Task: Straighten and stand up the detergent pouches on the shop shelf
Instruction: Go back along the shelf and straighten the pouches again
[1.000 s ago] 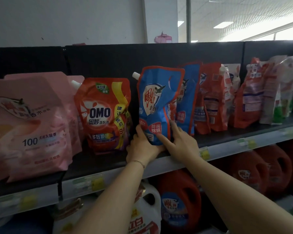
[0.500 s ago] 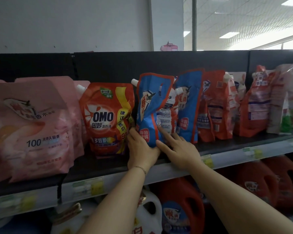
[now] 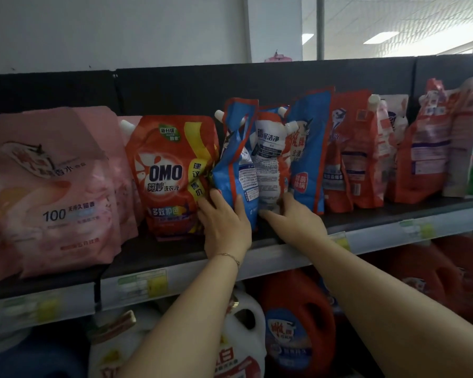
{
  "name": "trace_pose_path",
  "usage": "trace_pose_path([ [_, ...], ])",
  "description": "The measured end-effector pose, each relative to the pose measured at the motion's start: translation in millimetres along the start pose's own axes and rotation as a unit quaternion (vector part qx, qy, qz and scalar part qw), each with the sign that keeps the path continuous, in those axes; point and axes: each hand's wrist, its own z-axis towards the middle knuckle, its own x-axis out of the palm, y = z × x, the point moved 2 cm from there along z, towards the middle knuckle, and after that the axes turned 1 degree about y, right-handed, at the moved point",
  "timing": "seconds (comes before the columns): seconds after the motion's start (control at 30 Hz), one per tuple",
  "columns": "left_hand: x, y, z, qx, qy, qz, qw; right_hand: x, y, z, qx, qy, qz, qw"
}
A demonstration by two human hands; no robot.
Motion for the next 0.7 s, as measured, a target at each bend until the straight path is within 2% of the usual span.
trace_pose_path([
  [0.07,0,0,-1,0.012,-0.005,0.022,1.0,2,-2,3,0.018,-0.019,-0.004,1.0],
  [0.23,2,0,1,0.02,-0.015,0.039,0.999,-13,0,22,0.076,-0.024,0.09,0.993],
  [0.33,2,0,-1,0.029,-0.03,0.036,0.998,-19,10,34,0.056,-0.014,0.035,0.998],
  [0.7,-3,-2,-5,0.051,-0.059,-0.012,0.997,-21,16,56,0.054,0.062,-0.015,0.997],
])
